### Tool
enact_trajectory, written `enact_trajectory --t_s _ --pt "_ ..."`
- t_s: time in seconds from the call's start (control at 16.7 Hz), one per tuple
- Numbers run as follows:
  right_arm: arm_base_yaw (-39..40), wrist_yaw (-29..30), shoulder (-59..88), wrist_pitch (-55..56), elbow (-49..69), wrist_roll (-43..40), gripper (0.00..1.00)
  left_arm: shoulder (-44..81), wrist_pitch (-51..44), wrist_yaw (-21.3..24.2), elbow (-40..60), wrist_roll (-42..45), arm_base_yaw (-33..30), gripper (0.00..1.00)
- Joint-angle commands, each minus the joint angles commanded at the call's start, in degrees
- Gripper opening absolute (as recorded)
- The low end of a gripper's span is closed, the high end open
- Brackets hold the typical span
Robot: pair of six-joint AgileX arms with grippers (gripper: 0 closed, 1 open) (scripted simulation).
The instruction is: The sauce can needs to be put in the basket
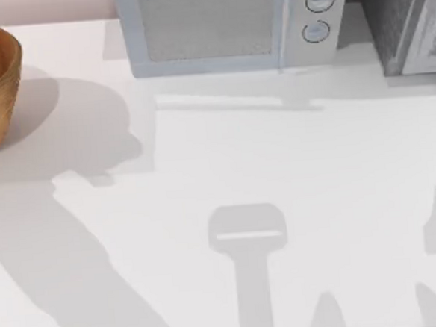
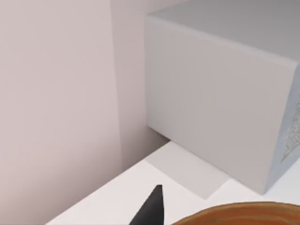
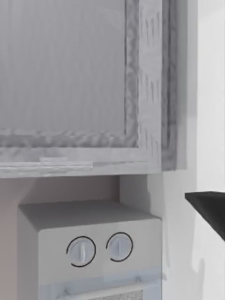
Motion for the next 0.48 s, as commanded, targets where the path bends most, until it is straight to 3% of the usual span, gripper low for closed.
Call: enact_trajectory --t_s 0.12,0.48 --pt "0.0 0.0 0.0 0.0 0.0 0.0 1.0 0.0 0.0 0.0 0.0 0.0 0.0 0.98" --pt "0.0 0.0 0.0 0.0 0.0 0.0 1.0 0.0 0.0 0.0 0.0 0.0 0.0 1.0"
